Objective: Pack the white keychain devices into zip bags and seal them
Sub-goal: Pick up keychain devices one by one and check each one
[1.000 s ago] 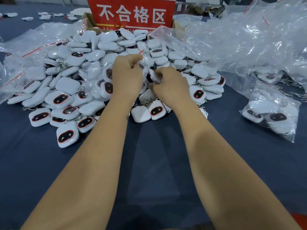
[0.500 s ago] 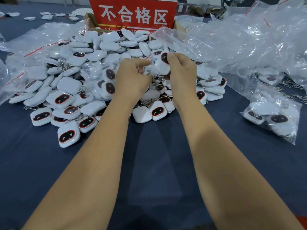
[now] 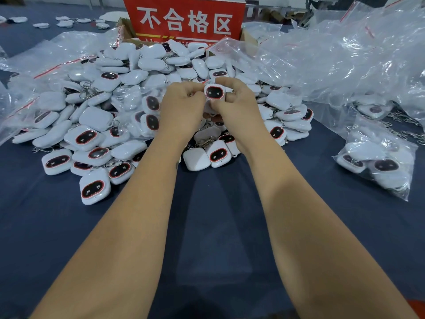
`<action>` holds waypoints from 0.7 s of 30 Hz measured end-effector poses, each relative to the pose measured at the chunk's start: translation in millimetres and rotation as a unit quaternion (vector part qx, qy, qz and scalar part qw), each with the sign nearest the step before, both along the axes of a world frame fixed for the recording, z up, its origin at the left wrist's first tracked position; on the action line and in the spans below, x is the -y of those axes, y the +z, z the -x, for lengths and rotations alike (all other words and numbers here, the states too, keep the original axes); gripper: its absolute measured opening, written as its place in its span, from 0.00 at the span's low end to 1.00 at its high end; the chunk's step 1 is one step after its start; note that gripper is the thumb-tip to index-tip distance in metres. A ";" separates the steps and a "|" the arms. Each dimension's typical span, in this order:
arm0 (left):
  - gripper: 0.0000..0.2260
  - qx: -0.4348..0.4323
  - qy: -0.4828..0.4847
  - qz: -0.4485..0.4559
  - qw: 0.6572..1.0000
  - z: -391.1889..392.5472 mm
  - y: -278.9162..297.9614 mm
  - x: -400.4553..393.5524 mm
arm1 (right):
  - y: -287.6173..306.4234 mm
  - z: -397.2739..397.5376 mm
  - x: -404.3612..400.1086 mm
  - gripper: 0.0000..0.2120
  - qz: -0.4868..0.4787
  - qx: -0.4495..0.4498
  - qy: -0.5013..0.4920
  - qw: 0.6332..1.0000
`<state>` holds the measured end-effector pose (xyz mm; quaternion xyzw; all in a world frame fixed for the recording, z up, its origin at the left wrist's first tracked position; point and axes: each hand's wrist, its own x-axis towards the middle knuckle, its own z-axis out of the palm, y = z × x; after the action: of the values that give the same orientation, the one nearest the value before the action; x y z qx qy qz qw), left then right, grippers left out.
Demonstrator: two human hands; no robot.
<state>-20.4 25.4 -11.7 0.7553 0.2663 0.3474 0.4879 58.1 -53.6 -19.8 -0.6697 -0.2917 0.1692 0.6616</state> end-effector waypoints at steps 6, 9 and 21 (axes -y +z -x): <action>0.10 0.001 -0.002 0.024 1.000 -1.8 -0.2 -0.7 | -2.6 -1.5 1.4 0.15 -0.011 0.011 0.012 1.000; 0.06 0.004 -0.006 0.027 1.000 -3.5 -0.6 -1.1 | -3.6 -2.4 1.4 0.15 -0.013 0.014 0.014 1.000; 0.07 -0.003 -0.015 0.020 1.000 -5.7 -4.1 -4.2 | -1.3 -1.3 2.1 0.18 -0.015 0.003 0.036 0.999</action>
<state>-14.6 29.6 -15.9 0.7501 0.2635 0.3326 0.5072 59.4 -55.7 -21.1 -0.6496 -0.3197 0.1867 0.6640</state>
